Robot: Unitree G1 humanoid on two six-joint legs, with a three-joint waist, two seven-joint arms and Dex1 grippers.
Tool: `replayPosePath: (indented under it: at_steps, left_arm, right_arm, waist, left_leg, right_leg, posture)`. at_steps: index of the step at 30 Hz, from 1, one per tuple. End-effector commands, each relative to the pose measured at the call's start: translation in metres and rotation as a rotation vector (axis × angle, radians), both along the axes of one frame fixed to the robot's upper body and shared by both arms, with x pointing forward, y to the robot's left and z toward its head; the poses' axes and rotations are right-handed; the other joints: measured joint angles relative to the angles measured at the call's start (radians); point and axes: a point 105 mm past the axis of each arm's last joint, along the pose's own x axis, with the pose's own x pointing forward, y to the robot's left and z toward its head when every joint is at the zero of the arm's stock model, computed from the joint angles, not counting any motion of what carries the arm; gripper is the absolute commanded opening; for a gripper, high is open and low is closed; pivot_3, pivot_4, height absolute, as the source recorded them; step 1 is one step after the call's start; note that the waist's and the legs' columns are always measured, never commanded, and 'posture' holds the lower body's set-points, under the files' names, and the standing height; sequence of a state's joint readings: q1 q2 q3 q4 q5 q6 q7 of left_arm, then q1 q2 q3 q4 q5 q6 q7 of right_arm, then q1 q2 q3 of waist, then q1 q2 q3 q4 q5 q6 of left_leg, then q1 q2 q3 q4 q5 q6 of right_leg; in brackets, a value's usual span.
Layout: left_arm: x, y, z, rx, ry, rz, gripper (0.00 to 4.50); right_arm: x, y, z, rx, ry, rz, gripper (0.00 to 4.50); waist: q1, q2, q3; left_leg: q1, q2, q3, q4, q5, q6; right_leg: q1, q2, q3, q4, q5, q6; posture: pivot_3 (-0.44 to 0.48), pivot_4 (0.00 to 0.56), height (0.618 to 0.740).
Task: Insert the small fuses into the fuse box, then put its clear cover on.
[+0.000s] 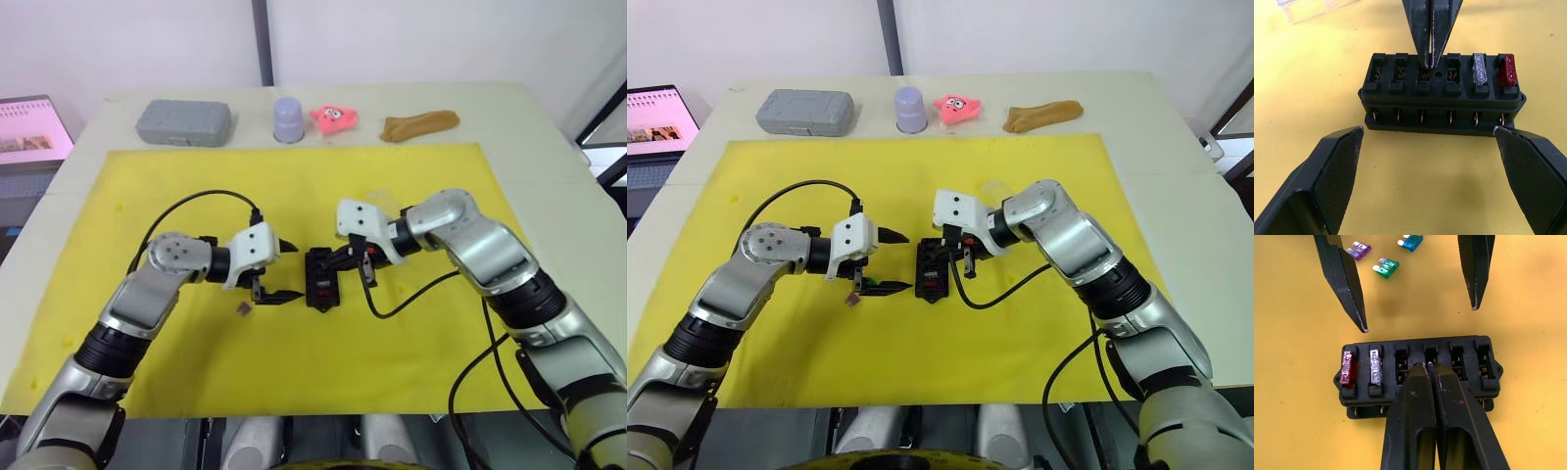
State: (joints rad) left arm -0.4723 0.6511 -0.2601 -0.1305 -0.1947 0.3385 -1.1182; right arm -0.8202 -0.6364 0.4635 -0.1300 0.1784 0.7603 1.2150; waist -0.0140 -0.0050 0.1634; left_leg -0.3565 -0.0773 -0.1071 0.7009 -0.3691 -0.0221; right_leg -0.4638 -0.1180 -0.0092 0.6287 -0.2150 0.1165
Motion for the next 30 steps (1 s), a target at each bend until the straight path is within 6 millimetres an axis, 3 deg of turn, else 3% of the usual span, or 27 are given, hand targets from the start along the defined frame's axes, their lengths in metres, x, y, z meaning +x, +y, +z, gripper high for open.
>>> replayPosePath:
  at_steps: [1,7,13,18,22,26,30]
  left_arm:
    - [0.000,0.003,0.008,-0.003,-0.038,0.001,4.50]
    - [0.002,0.005,0.010,-0.010,-0.042,0.014,4.50]
    - [0.011,0.018,0.036,-0.078,-0.051,0.074,4.50]
    - [0.004,0.051,0.053,-0.093,0.014,0.133,4.50]
    - [-0.008,0.093,0.064,-0.090,0.089,0.225,4.50]
    - [-0.018,0.134,0.068,-0.050,0.136,0.333,4.50]
    - [-0.024,0.162,0.062,0.005,0.159,0.405,4.50]
  right_arm:
    - [-0.005,0.006,0.011,0.015,-0.030,0.043,0.04]
    - [-0.002,0.004,0.019,0.020,-0.054,0.037,0.04]
    - [-0.009,0.009,0.047,0.098,-0.092,0.075,0.04]
    - [-0.018,0.009,0.058,0.124,-0.138,0.114,0.04]
    - [-0.024,0.001,0.064,0.116,-0.171,0.137,0.04]
    - [-0.029,-0.008,0.068,0.119,-0.177,0.142,1.39]
    - [-0.031,-0.018,0.070,0.118,-0.179,0.129,3.49]
  waist:
    - [0.000,0.000,0.000]
    - [0.000,0.000,0.000]
    - [0.000,0.000,0.000]
    - [-0.004,0.000,0.000]
    - [-0.005,0.000,0.000]
    - [-0.001,0.000,0.000]
    - [0.001,0.000,0.000]
  left_leg:
    - [0.000,0.000,0.000,0.000,0.000,0.000]
    - [0.000,0.000,0.000,0.000,0.000,0.000]
    - [0.000,0.000,0.000,0.000,0.000,0.000]
    - [0.000,0.000,0.000,0.000,0.000,0.000]
    - [0.000,0.001,0.000,-0.001,0.000,0.000]
    - [0.000,0.001,0.000,-0.001,0.000,0.000]
    - [0.000,0.001,0.000,-0.001,0.000,0.000]
  right_leg:
    - [0.000,0.000,0.000,0.000,0.000,0.000]
    - [0.000,0.000,0.000,0.000,0.000,0.000]
    - [0.000,0.000,0.000,0.000,0.000,0.000]
    - [-0.001,0.000,0.000,0.000,0.000,0.000]
    - [-0.001,0.000,0.000,0.000,0.000,0.000]
    - [-0.001,0.000,0.000,0.000,0.000,0.000]
    - [0.000,0.000,0.000,0.000,0.000,0.000]
  posture:
    - [0.000,0.150,0.740]
    - [0.000,0.150,0.740]
    - [0.000,0.150,0.740]
    - [0.000,0.150,0.740]
    - [0.000,0.150,0.740]
    - [0.000,0.150,0.740]
    - [0.000,0.150,0.740]
